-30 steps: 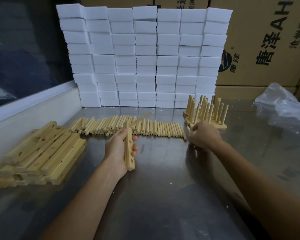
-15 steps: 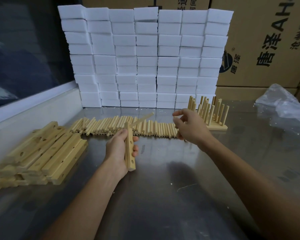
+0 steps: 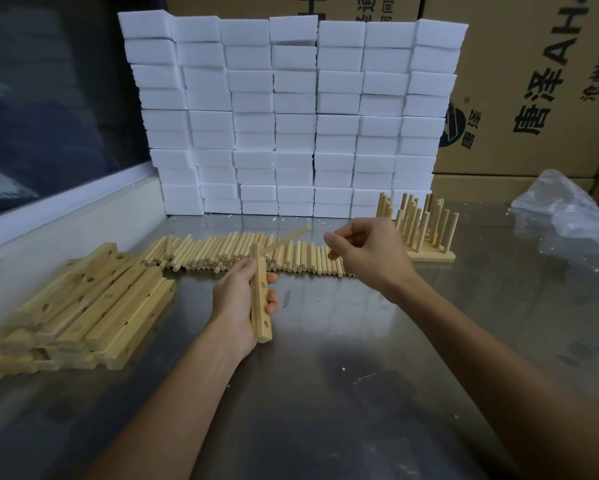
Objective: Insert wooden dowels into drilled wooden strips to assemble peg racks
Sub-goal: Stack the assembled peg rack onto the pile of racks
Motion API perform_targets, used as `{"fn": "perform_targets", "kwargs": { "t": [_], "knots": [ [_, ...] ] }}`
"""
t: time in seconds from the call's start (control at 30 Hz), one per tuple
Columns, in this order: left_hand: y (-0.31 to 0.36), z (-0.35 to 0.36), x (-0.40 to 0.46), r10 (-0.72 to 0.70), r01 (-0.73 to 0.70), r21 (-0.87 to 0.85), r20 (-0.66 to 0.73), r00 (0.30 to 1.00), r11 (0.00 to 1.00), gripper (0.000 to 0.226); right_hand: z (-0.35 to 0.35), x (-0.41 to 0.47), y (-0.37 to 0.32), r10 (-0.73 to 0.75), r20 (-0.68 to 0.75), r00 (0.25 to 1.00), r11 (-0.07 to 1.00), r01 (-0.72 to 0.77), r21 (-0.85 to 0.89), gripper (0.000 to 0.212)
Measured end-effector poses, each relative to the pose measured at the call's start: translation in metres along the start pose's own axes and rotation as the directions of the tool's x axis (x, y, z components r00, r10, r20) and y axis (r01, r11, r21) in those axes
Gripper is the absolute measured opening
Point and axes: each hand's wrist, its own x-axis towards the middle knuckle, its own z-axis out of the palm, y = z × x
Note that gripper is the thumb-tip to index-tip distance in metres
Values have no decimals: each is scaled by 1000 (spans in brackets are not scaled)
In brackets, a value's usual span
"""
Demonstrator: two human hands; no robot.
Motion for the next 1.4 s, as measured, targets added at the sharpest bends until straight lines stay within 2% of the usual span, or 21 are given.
{"fn": "perform_targets", "kwargs": {
  "t": [0.17,0.33,0.47,0.7,0.83,0.97,1.13,1.3,1.4],
  "knots": [
    [2,1,-3,2,-2,-15,17,1000,1000,19,2,-2,-4,-25,44,999,1000,26,-15,10],
    [5,2,-5,-33,36,-79,37,999,996,24,13,-12,-13,-227,208,951,948,265,-175,14],
    [6,3,-7,-73,82,-123,79,994,989,27,22,-19,-19,-279,316,907,892,366,-263,19],
    [7,8,-12,-108,124,-91,170,980,988,26,30,-28,-23,-310,348,885,863,415,-287,16],
    [7,11,-15,-63,72,-56,149,987,996,25,30,-30,-28,-348,346,871,821,462,-336,14],
    [7,15,-17,13,-13,-1,98,995,1000,26,29,-30,-33,-408,385,828,657,559,-505,14],
    [5,18,-19,158,-165,101,74,985,981,20,30,-35,-32,-446,386,807,565,589,-578,13],
    [2,20,-19,236,-246,127,88,968,961,22,31,-36,-29,-452,342,824,574,562,-596,13],
    [0,23,-22,332,-346,188,103,938,919,17,32,-36,-32,-351,290,890,726,454,-517,9]
  ]
}}
